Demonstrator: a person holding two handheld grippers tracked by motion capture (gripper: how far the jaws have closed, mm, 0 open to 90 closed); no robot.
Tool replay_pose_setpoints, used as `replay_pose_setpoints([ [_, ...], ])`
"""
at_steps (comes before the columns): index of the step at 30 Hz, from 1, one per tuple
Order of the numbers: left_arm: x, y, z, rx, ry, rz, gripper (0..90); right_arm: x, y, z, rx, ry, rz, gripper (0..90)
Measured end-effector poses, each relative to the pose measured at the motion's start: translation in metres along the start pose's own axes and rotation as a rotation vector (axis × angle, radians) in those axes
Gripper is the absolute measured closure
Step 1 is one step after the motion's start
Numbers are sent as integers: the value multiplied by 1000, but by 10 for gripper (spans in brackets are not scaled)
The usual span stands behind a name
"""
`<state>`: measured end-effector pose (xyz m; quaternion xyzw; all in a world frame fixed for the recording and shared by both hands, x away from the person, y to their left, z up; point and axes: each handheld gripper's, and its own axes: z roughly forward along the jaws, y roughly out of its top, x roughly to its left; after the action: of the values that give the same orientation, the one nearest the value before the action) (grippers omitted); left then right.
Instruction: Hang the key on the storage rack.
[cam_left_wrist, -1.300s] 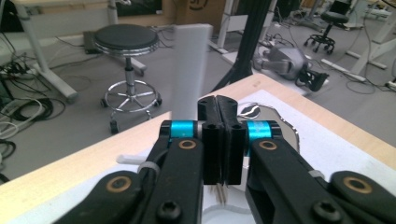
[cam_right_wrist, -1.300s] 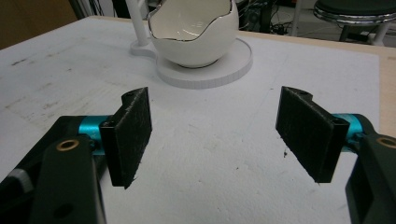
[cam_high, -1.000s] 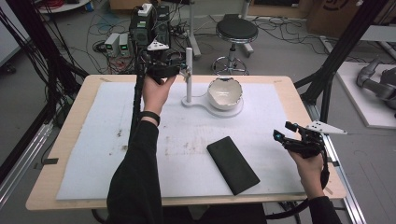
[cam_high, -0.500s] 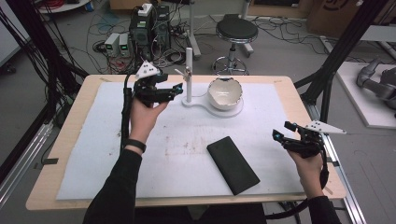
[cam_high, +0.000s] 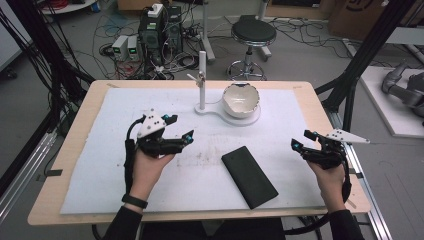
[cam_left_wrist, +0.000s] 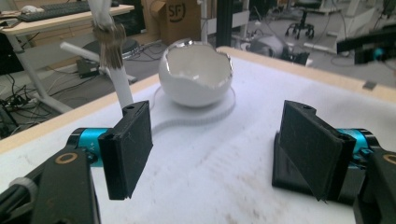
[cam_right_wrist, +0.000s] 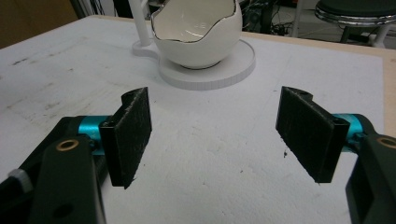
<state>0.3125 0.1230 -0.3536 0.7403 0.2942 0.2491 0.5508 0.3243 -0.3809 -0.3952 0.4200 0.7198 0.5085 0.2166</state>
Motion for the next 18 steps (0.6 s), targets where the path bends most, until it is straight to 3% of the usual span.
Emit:
replay_pose_setpoints([
  [5,-6,-21,-13,10,5,-9,250,2,1,1,-5,-1,-5,275],
  [10,2,-37,-26,-20,9,-41,248,4,1,2,-1,-3,-4,275],
  [14,8,-43,-28,-23,11,-64,247,4,1,-1,-8,-10,-10,275],
  [18,8,-40,-27,-29,6,-56,243,2,-1,-1,-6,-17,-8,274],
])
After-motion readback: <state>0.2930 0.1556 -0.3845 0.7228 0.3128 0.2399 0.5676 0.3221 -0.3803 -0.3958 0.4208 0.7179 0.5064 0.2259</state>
